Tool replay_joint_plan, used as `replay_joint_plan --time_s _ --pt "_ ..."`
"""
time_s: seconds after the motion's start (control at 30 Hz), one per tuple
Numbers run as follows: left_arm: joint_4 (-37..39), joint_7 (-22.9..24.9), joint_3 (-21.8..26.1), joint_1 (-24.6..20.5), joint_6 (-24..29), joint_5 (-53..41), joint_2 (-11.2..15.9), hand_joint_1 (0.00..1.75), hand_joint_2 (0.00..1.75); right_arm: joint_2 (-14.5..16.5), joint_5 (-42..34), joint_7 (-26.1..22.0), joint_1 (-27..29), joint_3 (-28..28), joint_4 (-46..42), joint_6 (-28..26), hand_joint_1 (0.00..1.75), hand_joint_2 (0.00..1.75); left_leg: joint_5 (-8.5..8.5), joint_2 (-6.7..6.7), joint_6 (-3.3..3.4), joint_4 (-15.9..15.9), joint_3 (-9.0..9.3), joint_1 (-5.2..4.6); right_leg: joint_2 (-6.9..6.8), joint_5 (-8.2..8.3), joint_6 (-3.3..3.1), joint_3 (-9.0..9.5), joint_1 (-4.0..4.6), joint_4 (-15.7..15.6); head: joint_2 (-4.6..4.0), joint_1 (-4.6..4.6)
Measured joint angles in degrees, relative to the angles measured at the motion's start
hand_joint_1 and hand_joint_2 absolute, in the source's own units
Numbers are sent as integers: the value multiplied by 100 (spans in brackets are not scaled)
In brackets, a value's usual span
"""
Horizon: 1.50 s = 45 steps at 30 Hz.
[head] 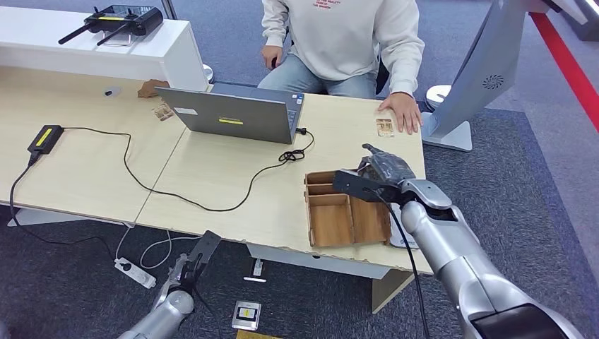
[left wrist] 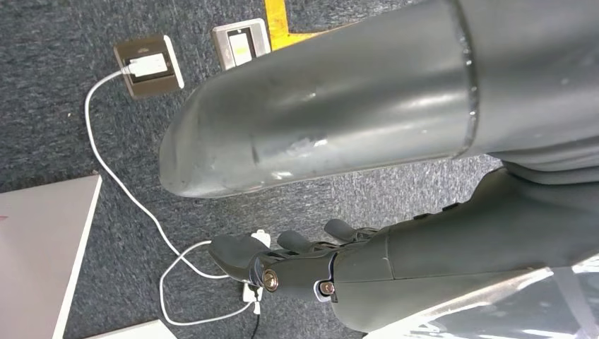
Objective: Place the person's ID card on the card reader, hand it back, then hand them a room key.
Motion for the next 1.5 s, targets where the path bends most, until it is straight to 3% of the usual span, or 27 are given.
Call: replay_joint_plan --time_s 0.2,0.47,0.87,1.13,1.5 --pt "2 -145 21 0 29 -75 -7 0 0 -60 -295 -128 -47 -127 -218 -237 175 175 1 0 1 0 -1 -2 0 3 2 0 -2 0 0 0" --pt "24 -335 26 -12 53 -219 -31 0 0 -369 -568 -113 -655 -500 -1112 -62 175 175 1 0 1 2 0 -4 0 3 3 -1 -4 0 0 -1" --pt "74 -327 16 -167 -31 -440 -97 0 0 -586 -599 -85 -537 -711 -1481 -348 175 175 1 0 1 2 0 -4 0 3 3 -1 -3 1 0 -1" --pt "133 -357 16 -210 -96 -443 -131 0 0 -620 -420 -183 -553 -723 -1483 -304 175 175 1 -1 1 1 -2 -4 0 3 3 -1 -3 0 0 -1" --pt "214 -340 16 -275 -127 -455 -166 0 0 -498 -208 -363 -677 -664 -811 -428 175 175 1 -4 1 1 -4 -4 -1 3 3 -1 -3 1 0 -1"
